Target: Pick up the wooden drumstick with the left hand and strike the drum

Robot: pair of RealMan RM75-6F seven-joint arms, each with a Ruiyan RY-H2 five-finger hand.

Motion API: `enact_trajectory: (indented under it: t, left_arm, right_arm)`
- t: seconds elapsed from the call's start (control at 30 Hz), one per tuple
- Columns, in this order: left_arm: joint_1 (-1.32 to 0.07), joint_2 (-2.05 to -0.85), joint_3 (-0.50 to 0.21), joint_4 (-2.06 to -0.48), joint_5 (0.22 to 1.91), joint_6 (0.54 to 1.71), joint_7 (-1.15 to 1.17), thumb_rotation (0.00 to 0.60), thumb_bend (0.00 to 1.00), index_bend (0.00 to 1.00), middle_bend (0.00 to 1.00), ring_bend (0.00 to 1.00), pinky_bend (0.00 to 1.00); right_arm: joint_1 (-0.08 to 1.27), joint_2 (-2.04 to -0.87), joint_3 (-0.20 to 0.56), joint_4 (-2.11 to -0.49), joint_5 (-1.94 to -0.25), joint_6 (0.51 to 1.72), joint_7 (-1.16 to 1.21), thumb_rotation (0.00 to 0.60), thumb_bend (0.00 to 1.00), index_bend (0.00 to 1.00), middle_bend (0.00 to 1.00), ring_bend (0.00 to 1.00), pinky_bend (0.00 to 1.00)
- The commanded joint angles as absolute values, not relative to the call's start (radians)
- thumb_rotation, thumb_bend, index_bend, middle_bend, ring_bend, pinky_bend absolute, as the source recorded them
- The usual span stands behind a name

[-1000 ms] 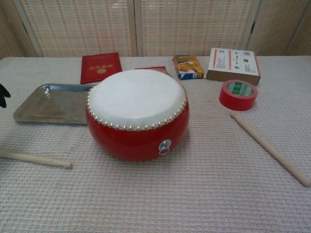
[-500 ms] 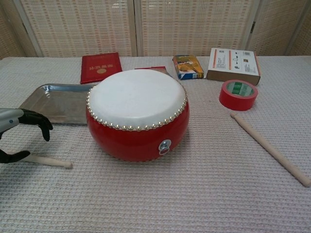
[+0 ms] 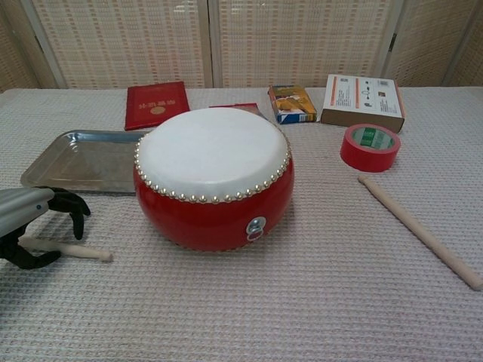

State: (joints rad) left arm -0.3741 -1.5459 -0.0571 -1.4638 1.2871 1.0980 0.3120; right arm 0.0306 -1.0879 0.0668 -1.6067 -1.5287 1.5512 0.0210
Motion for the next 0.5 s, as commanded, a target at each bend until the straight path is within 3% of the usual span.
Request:
enact_trajectory:
  t: [0.03, 0.3, 0.5]
  left_arm:
    - [-0.375, -1.549, -0.057, -1.458, 1.283, 1.098, 0.306, 0.6, 0.31, 0.5, 0.2, 0.1, 0.08]
    - [-0.379, -1.557, -0.054, -1.445, 1.277, 1.097, 0.294, 0.6, 0.31, 0.55, 0.21, 0.1, 0.08]
    - [-0.38, -1.555, -0.052, -1.447, 1.273, 1.097, 0.292, 0.6, 0.31, 0.49, 0.21, 0.1, 0.08]
  right_arm:
    - [0.03, -1.088, 0.066, -1.605, -1.529, 1.551, 0.023, 0.6, 0.2, 0.03, 0.06, 0.0, 0.0]
    - [0.031, -1.086, 0.066, -1.608, -1.529, 1.547, 0.024, 0.6, 0.2, 0.03, 0.06, 0.0, 0.0]
    - [0.031, -1.087, 0.064, -1.608, -1.525, 1.541, 0.025, 0.6, 0.2, 0.03, 0.05, 0.0, 0.0]
